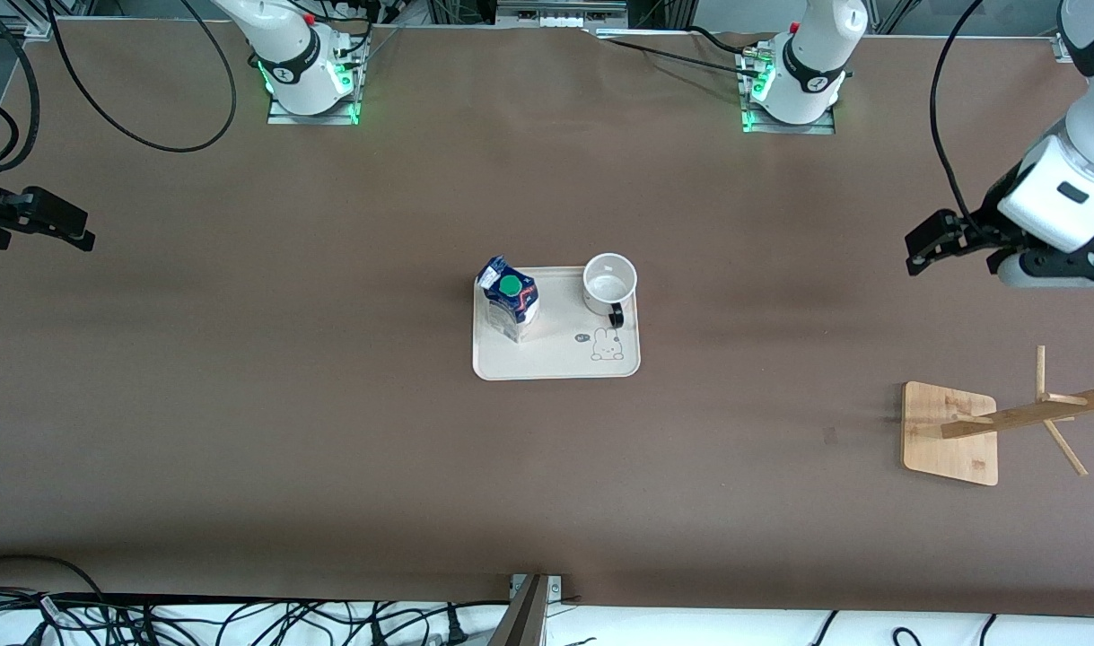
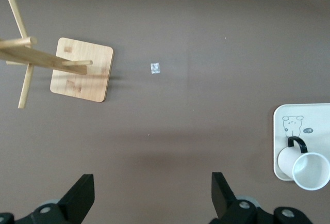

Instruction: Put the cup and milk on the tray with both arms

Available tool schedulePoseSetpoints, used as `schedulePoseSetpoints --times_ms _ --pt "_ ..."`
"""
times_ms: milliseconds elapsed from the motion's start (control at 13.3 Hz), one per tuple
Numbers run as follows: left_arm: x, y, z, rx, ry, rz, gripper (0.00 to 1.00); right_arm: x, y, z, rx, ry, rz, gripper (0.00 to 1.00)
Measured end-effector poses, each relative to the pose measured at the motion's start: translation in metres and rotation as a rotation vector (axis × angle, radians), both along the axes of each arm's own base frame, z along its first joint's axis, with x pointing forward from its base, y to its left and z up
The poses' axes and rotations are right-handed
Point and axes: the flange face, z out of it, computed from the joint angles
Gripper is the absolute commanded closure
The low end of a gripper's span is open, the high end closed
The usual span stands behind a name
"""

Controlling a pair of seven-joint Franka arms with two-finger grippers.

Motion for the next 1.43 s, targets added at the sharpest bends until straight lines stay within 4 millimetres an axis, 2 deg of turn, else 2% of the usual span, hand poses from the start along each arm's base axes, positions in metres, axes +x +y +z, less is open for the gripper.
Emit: schedulePoseSetpoints --times_ms 150,301,827,1429 --pt "-0.018 0.000 -0.001 0.010 0.010 -0.043 0.00 0.001 0.001 -0.002 0.000 -0.004 0.001 0.00" --pt "-0.026 0.000 -0.003 0.011 0.014 -0.049 0.00 0.001 0.001 -0.002 0.000 -0.004 0.003 0.00" --pt "-0.028 0.000 -0.007 0.013 0.029 -0.055 0.00 0.000 0.004 -0.003 0.001 0.001 0.009 0.00" --pt "-0.026 0.004 -0.009 0.013 0.034 -0.053 0.00 -0.005 -0.003 -0.007 0.002 0.050 -0.004 0.00"
